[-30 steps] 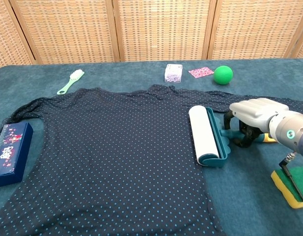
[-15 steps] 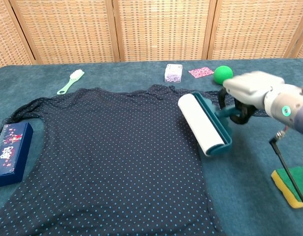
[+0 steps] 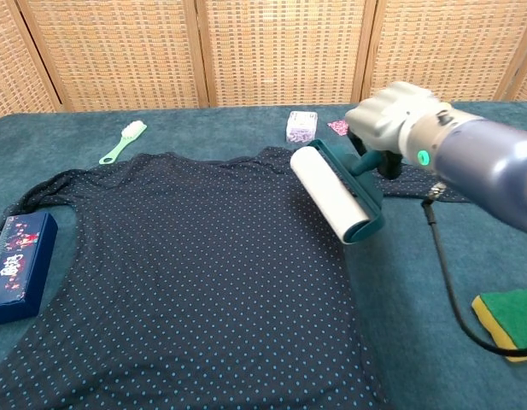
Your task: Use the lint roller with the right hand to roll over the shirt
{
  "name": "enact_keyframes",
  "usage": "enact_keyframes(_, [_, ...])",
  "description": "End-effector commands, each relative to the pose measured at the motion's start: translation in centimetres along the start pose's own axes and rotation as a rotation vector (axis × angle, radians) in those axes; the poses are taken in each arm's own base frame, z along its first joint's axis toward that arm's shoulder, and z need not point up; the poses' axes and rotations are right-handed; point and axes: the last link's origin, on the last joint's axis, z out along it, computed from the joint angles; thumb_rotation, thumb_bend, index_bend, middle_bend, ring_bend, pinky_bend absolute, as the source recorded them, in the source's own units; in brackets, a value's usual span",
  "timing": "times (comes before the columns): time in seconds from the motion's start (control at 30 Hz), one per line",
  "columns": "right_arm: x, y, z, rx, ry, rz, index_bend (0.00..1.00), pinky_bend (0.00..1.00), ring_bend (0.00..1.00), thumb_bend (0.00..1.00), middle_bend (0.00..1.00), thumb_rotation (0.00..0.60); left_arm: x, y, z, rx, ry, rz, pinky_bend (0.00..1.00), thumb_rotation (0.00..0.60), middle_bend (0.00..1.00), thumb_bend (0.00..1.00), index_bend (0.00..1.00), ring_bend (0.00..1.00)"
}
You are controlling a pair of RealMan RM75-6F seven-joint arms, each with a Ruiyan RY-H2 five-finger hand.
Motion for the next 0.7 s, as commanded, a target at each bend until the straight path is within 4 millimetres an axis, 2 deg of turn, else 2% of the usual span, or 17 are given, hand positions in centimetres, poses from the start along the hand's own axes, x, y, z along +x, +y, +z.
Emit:
enact_keyframes(0.03, [0.3,-1.0,0.1,-0.003,0.003,-0.036,0.69,1.00,1.00,0.86,1.00,0.600,0.1,-0.1,0.1,0.000,-0.002,-0.002,0.00,0.600,0.00,0.00,0.00,0.00])
enact_keyframes(0.13, [0.0,-2.5,0.1,0.018,0.014,-0.107,0.69,1.00,1.00,0.86,1.00,0.600,0.1,-0.2,0.3,0.001,-0.009,-0.008,0.00,0.600,0.00,0.00,0.00,0.00])
enact_keyframes(0.4, [-0.4,-4.1,0.0,0.034,0.049,-0.223,0.70,1.00,1.00,0.86,1.00,0.600,0.2,-0.3,0.4,0.002,-0.011,-0.017,0.00,0.600,0.00,0.00,0.00,0.00])
enact_keyframes(0.7, [0.1,-7.6,-2.4,0.149,0.131,-0.286,0.71,1.00,1.00,0.86,1.00,0.600,0.1,-0.3,0.5,0.005,-0.014,-0.017,0.00,0.600,0.00,0.00,0.00,0.00])
